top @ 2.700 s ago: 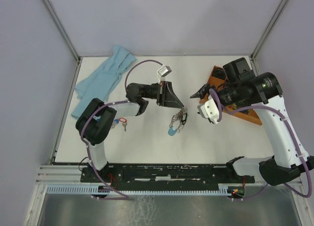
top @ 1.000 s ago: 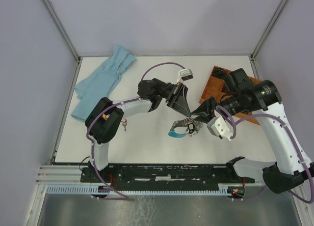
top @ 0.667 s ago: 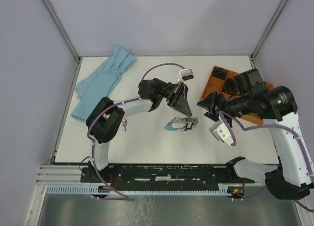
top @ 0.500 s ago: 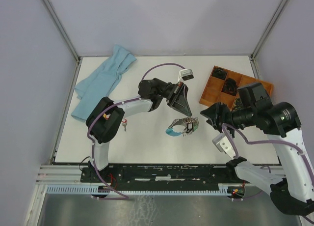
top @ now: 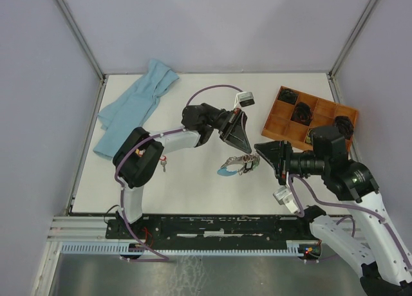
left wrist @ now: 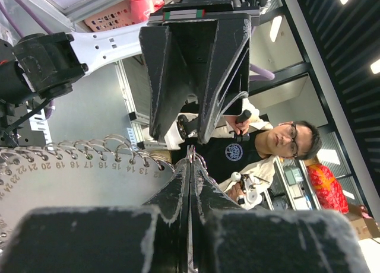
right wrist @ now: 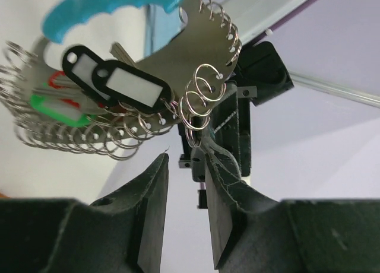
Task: Remove the keys from the keyring
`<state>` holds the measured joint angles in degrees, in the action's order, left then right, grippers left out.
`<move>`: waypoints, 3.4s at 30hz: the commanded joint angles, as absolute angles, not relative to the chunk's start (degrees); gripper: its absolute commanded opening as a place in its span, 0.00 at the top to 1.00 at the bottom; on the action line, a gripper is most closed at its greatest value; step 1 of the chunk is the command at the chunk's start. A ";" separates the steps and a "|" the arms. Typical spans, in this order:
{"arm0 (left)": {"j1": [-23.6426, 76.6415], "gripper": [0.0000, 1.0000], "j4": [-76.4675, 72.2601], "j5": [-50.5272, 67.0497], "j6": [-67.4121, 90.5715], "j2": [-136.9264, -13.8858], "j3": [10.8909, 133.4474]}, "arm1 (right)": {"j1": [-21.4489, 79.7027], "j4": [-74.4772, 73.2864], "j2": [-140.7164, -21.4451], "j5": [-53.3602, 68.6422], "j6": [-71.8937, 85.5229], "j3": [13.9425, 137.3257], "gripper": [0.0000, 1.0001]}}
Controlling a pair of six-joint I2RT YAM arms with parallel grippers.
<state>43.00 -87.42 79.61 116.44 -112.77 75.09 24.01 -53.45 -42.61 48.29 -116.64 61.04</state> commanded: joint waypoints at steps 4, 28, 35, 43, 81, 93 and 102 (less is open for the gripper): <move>43.79 0.97 -99.09 77.86 118.72 -109.58 75.40 | 24.19 -34.17 -39.00 50.63 -118.46 54.08 0.65; 44.43 0.97 -99.10 78.13 119.70 -110.73 76.72 | 24.42 -35.71 -33.84 54.26 -126.04 47.18 0.78; 44.77 0.97 -99.13 78.06 120.44 -111.73 77.65 | 24.46 -35.68 -33.27 54.58 -127.22 46.86 0.81; 44.85 0.97 -99.07 77.94 120.68 -112.02 77.92 | 24.87 -37.33 -32.96 54.69 -129.53 46.83 0.86; 34.12 0.37 -53.41 30.84 26.18 -63.72 31.42 | 25.71 -92.39 -68.85 20.67 -85.87 87.87 0.99; 42.46 0.38 -62.40 24.20 17.93 -60.74 23.19 | 25.99 -95.59 -84.42 30.51 -52.62 103.56 0.99; 43.77 0.42 -69.14 25.06 15.90 -66.58 21.63 | 26.18 -73.78 -78.96 37.14 -41.19 90.84 0.99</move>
<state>42.87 -62.96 25.54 21.41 -64.99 21.63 25.85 -85.69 -82.96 32.91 -48.75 95.22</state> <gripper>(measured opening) 0.582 0.015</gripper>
